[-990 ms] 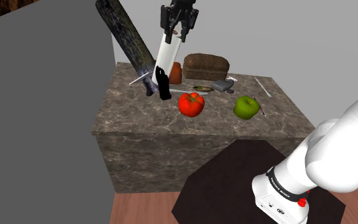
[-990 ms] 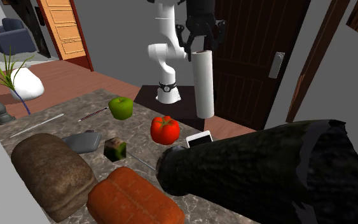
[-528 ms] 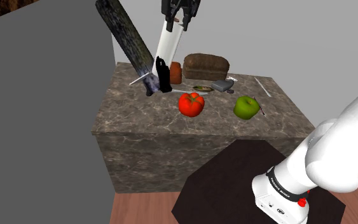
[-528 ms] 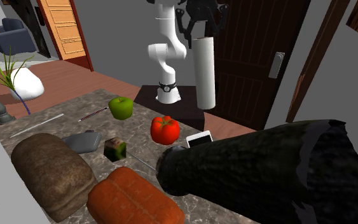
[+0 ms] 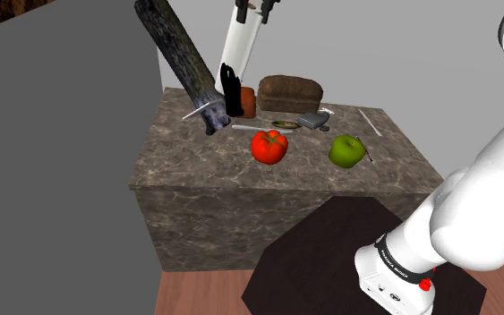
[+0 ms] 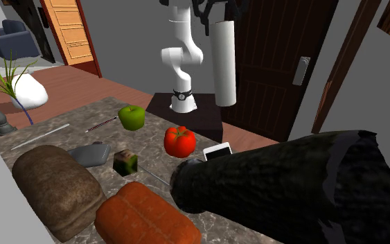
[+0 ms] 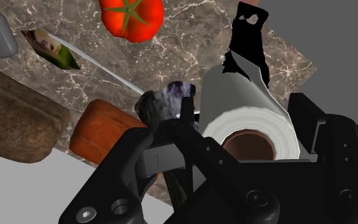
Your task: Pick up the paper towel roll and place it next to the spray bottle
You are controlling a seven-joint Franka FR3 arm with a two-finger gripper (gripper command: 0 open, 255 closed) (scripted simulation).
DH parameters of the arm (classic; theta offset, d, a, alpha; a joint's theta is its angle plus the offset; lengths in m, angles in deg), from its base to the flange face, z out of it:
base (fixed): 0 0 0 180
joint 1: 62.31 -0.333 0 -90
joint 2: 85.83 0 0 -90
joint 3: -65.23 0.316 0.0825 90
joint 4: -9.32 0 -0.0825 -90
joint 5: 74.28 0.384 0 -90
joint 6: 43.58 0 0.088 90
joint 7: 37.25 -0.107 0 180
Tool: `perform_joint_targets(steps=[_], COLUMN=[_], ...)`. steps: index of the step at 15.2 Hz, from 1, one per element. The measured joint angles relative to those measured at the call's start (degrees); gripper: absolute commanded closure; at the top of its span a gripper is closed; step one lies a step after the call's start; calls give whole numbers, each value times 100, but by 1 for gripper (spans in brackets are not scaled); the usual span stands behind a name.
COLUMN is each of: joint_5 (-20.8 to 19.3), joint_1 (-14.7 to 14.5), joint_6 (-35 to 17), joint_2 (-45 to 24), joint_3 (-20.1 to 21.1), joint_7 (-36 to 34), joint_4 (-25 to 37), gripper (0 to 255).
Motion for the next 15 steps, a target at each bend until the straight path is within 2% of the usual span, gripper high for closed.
perform_joint_targets(steps=[2, 4, 15], joint_5=[-14, -4, 84], joint_1=[-13, 16, 747], joint_6=[214, 290, 97], joint_2=[-123, -78, 1306], joint_3=[7, -11, -705], joint_7=[-28, 13, 1417], joint_4=[338, 363, -1312], gripper=[255, 255, 255])
